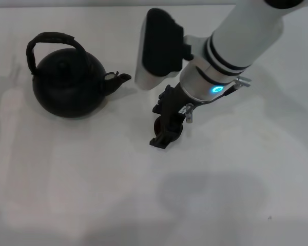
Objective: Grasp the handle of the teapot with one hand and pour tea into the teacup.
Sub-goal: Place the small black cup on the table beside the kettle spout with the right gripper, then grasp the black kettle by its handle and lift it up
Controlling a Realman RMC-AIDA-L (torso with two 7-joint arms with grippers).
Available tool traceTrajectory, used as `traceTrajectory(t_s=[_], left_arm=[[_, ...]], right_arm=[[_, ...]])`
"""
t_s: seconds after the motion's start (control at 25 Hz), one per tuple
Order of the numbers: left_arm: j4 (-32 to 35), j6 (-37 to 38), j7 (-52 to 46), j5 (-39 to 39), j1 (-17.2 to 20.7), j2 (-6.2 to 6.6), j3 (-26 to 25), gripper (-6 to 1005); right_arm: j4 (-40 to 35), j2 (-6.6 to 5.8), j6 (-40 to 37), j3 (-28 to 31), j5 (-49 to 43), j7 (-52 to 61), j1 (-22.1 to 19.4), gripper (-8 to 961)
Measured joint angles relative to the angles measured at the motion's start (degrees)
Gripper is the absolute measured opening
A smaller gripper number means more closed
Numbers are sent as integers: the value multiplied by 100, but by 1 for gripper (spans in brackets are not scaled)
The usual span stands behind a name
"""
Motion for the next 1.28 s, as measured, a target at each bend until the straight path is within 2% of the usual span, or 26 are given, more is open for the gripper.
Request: traceTrajectory(t_s=[0.28, 0.48, 0.6, 0.64, 0.68, 0.76, 0.84, 1.0, 1.16, 1.28], left_arm=[[-65, 1, 0, -6, -8, 0, 1, 829], [-65, 7, 0, -6, -2, 0, -1, 829], [-90, 12, 2, -57, -4, 0, -6, 828], [-105, 13, 6, -87, -9, -1, -7, 828], [-120, 14, 10, -132, -10, -1, -8, 828], [-124, 15, 11, -182, 1, 0, -9, 828], [-125, 36, 12, -199, 31, 0, -8, 828], [-138, 130, 12, -195, 108, -1, -2, 828], [-163, 231, -8, -137, 244, -1, 50, 827], [-212, 473, -19, 1, 437, -2, 70, 827]], right_arm=[[-142, -30, 62, 1227, 648, -803, -681, 863], [-61, -52, 155, 2394, 1092, -1418, -1167, 862], [93, -49, -39, 3093, 1610, -1793, -1478, 861], [402, -45, -280, 3517, 2282, -2205, -1677, 861], [402, -45, -280, 3517, 2282, -2205, -1677, 861], [794, -49, -532, 3830, 3162, -2784, -1880, 860], [1114, -44, -908, 4019, 4013, -3494, -2108, 860], [1420, -9, -1967, 4042, 5443, -5016, -2446, 859], [1934, 1, -2475, 4032, 7018, -7052, -2469, 857], [2610, 1, -2421, 4044, 8906, -8979, -2335, 856]])
